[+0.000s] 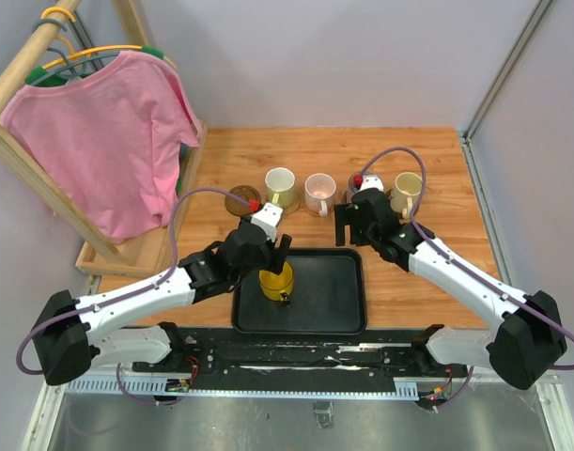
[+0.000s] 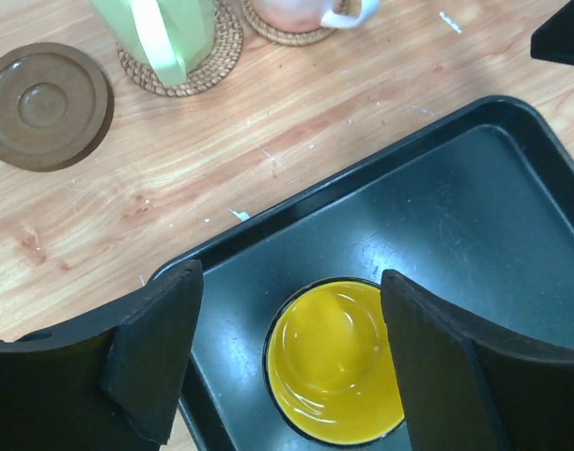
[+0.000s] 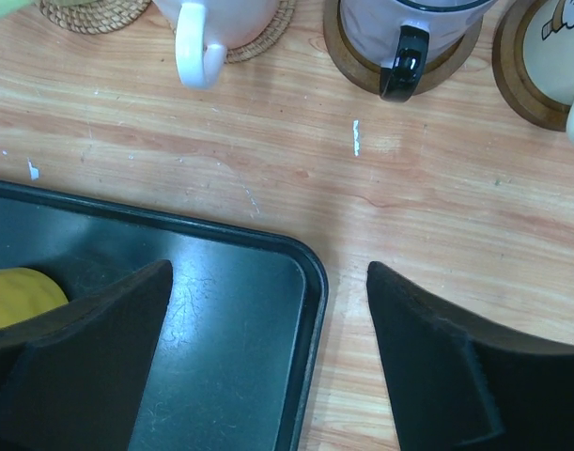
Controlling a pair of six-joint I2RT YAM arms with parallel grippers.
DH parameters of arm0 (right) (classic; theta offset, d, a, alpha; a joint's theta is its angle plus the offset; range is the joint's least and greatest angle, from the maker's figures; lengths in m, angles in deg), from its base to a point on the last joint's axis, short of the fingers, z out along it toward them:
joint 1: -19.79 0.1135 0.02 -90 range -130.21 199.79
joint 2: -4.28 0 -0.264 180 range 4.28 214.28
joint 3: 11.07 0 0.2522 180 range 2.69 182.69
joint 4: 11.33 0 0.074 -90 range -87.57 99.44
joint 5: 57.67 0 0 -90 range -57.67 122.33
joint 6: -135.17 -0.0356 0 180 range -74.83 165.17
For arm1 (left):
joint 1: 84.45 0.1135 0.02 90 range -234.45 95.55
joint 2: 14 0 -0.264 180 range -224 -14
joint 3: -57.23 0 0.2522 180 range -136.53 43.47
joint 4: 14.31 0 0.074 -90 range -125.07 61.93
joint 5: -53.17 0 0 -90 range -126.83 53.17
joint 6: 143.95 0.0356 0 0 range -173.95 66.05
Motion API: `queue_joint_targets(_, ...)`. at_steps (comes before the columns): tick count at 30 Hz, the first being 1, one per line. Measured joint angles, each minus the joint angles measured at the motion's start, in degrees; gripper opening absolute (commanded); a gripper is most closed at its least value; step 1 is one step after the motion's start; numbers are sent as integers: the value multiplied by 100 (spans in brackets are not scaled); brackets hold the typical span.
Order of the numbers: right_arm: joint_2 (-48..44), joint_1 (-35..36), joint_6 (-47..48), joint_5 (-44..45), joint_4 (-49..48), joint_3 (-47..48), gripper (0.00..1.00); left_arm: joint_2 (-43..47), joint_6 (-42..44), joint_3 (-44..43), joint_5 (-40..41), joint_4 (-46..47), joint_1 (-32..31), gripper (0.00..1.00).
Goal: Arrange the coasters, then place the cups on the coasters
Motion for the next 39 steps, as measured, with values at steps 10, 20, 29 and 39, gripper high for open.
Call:
queue_joint_targets(10, 66, 0, -20, 153, -66, -2, 1, 933, -758, 98, -455, -601, 0, 69)
queue_joint_targets(20, 629, 0, 90, 74, -221, 83, 1, 1624, -1810, 610, -1207, -1346, -195, 52)
queue_joint_targets(29, 662, 0, 87, -267, -299, 39, 1, 1639, -2299, 994, -1346, -1499, -280, 28)
queue_joint_targets(39, 662, 0, 149, -531, -297, -72, 1, 1191, -2356, 1169, -1394, -1266, -289, 12)
